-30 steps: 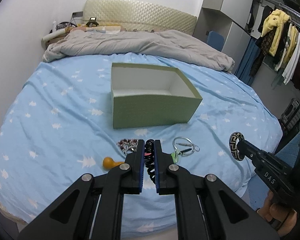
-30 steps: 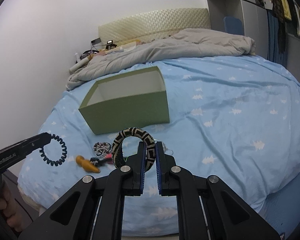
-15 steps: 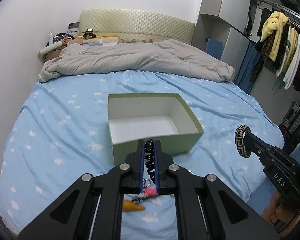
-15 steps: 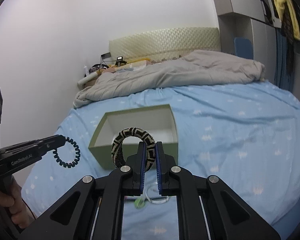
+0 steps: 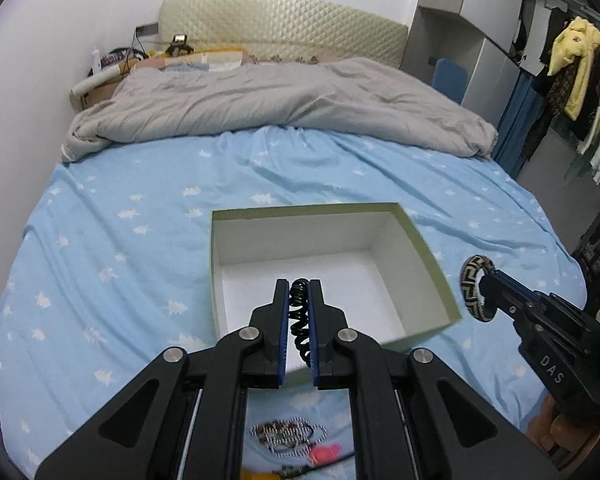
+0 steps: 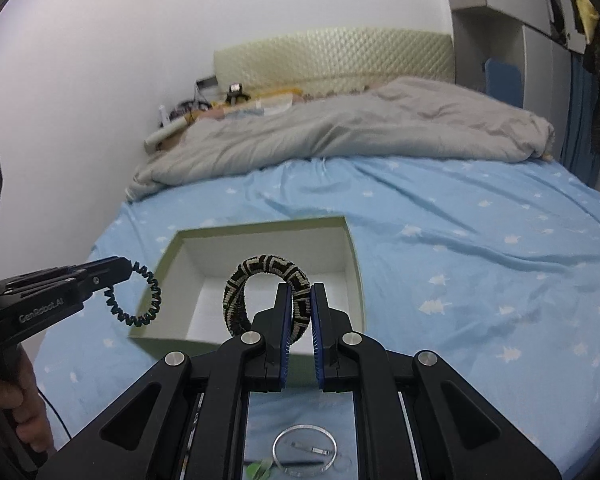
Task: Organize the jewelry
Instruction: 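Open the left tool over the box while the right tool releases the bangle inside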
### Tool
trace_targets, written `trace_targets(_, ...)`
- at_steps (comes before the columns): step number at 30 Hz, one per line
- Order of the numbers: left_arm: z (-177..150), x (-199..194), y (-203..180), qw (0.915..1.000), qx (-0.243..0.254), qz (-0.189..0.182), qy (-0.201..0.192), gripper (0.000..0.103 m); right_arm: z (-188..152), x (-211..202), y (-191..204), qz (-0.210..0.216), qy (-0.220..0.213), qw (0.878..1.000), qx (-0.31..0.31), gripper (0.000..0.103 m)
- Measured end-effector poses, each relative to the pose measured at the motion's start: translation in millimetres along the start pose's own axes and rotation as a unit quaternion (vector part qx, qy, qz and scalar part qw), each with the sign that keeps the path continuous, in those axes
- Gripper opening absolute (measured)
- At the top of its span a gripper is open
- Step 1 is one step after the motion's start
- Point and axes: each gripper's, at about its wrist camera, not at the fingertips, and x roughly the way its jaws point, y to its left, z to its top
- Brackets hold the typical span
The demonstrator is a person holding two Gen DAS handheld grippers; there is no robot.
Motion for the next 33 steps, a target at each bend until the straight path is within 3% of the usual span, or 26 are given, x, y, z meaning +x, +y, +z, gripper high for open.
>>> trace_targets(9,1,57,15,0.9987,-0.004,0.006,0.051,0.008,2,83,5,-0.012,0.068,0.997,-0.019,0.007)
trace_targets(17,0,67,19,0.9982,0.005,0.01,0.059,0.011,1,100,4,-0.012,0.08,0.997,-0.004,0.012)
trace_targets(18,1,65,18,0.9983,0.007,0.013,0.057,0.014,1,98,2,-0.011,0.078,0.997,-0.001,0.015)
trace_targets(19,2,61,18,0.9985,0.007,0.015,0.052,0.029,1,98,2,-0.011,0.078,0.997,-0.001,0.024)
trace_targets(20,4,57,18,0.9987,0.005,0.015,0.048,0.052,1,94,1,-0.01,0.075,0.997,0.003,0.028)
trace_targets(22,6,47,18,0.9992,0.005,0.022,0.034,0.077,3,84,-2,-0.009,0.066,0.998,0.009,0.028)
trace_targets(33,2,-21,11,0.9996,0.008,0.022,-0.013,0.078,6,4,5,-0.007,0.014,1.0,0.016,0.028)
